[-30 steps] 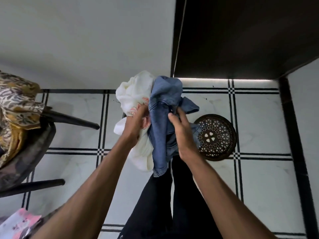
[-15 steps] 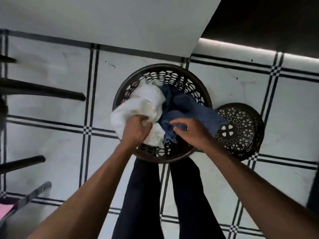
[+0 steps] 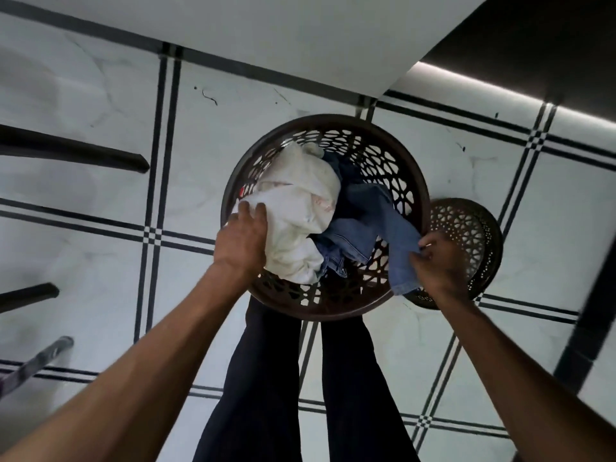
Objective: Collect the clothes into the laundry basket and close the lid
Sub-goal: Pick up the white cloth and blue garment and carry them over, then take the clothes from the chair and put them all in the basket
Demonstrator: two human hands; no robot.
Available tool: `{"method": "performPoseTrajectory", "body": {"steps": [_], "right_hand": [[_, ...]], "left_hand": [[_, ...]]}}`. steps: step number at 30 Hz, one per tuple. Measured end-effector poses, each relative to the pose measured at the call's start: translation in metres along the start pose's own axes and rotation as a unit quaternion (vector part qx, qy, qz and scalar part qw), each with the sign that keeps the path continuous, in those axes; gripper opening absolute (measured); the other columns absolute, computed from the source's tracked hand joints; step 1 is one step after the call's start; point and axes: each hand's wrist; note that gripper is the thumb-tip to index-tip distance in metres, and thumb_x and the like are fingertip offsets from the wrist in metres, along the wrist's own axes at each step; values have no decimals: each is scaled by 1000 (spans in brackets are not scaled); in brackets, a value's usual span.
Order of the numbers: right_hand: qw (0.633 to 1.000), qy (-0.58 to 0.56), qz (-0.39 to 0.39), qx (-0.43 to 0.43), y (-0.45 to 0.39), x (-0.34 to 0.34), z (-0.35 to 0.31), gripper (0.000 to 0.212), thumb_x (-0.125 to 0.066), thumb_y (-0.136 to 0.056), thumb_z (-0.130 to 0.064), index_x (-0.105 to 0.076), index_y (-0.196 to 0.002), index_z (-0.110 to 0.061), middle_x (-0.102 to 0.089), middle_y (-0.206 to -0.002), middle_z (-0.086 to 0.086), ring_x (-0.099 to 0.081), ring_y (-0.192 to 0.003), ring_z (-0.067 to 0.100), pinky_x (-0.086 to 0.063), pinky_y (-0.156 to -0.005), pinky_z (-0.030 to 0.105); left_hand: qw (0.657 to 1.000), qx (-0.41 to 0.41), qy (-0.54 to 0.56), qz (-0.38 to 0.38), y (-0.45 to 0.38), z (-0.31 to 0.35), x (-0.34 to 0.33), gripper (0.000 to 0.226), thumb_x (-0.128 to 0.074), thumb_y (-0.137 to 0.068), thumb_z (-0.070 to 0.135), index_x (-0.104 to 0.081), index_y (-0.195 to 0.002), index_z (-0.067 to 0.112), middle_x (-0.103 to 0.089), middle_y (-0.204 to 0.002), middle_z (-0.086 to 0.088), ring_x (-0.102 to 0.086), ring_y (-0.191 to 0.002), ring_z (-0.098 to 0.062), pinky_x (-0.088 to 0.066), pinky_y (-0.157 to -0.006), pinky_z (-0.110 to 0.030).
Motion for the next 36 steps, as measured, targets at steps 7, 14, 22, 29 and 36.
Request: {"method": "performPoseTrajectory", "body": {"steps": [7,14,22,29,36], "right_hand": [[968,-218,-61,110,37,-26,-66,25,-64,-91,-3,-57,-91,-27,-61,-76,1,-62,-60,22,-53,-57,36],[941,-48,-328,65,25,-59,-107,29,-54,-100,-11,-67,-125,-4,-70,-122,10,-65,-113,26,-51,-88,31],[983,-69,-144,92,9,-16,-82,23,-58,-96,-18,-68,-117,-21,-70,-102,-2,-65,-93,18,-50,-82,32],[971,-57,-178,147,90,-20,-118,14,-62,-95,-16,-68,-90,-28,-74,-95,2,-70,-95,25,-56,-84,39],[946,-14,-228,231,225,-41,-254,15,-60,-96,-20,-68,-88,-30,-75,-96,-1,-70,-96,21,-55,-92,40]], "left_hand": [[995,26,-10,-92,-12,19,0,43,-56,-95,19,-54,-138,9,-67,-127,-10,-66,-116,-29,-51,-88,-36],[635,94,767,-18,-1,45,9,43,-61,-97,9,-58,-139,21,-67,-129,-8,-64,-111,-18,-55,-94,-32],[876,-21,409,-254,26,41,-28,50,-52,-102,39,-47,-150,22,-52,-152,-9,-52,-136,-28,-39,-115,-38],[764,135,626,71,77,-18,-13,14,-59,-88,44,-71,-91,38,-74,-92,15,-72,-94,-16,-54,-99,-45],[663,169,702,196,171,-161,61,11,-62,-91,29,-65,-81,31,-69,-81,8,-73,-81,-19,-59,-86,-43]]}}
Point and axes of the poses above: each hand's wrist, its own y-axis away from the middle knuckle, its own x-axis out of the back of the hand, z = x × y
